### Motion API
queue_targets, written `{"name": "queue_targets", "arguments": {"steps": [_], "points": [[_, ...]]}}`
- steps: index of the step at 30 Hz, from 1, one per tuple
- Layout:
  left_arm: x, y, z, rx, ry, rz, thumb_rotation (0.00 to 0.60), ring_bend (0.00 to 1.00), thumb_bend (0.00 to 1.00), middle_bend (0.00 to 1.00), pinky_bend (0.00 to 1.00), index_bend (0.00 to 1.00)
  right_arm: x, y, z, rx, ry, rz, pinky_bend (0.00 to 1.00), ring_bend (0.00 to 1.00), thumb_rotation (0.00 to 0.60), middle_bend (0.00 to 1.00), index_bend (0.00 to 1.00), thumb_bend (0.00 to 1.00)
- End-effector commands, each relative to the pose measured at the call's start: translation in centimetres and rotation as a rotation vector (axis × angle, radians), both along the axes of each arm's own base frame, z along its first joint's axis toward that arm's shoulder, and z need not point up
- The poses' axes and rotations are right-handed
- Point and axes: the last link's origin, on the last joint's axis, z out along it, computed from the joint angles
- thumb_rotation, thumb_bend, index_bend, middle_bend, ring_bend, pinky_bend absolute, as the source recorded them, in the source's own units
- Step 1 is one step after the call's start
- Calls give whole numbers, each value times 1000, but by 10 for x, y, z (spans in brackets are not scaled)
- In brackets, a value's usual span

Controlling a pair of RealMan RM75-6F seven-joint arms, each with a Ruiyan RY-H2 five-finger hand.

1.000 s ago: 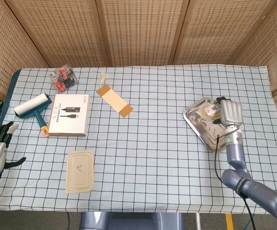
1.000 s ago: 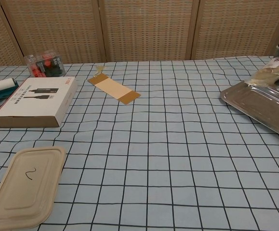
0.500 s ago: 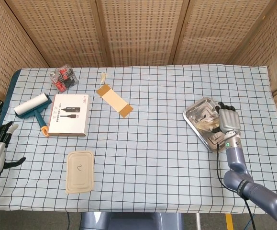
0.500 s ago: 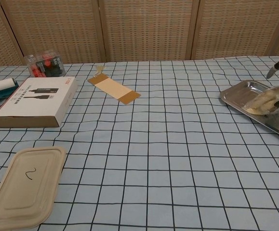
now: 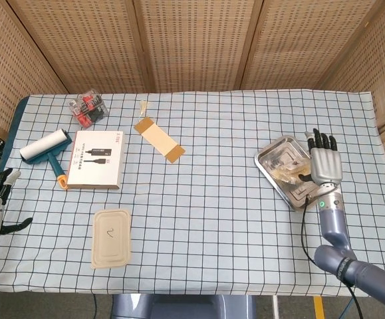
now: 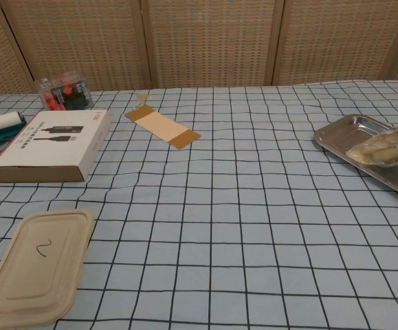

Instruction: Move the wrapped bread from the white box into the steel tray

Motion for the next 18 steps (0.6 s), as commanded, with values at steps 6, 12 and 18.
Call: {"name": "queue_targets", "arguments": {"steps": [6,12,18], "points": [[3,-7,-5,-12,23,-25,600,0,24,0,0,0,-7,89,42,-45,13,91,0,0,600,0,16,103],[0,-21,-8,-3,55,-32,600,0,24,0,0,0,-24,135,33,-16,26,123,0,0,600,0,0,102],[-10,-29,-14,-29,67,-17,600,0,24,0,0,0,-37,169,26,4,8,150,0,0,600,0,0,102]]}}
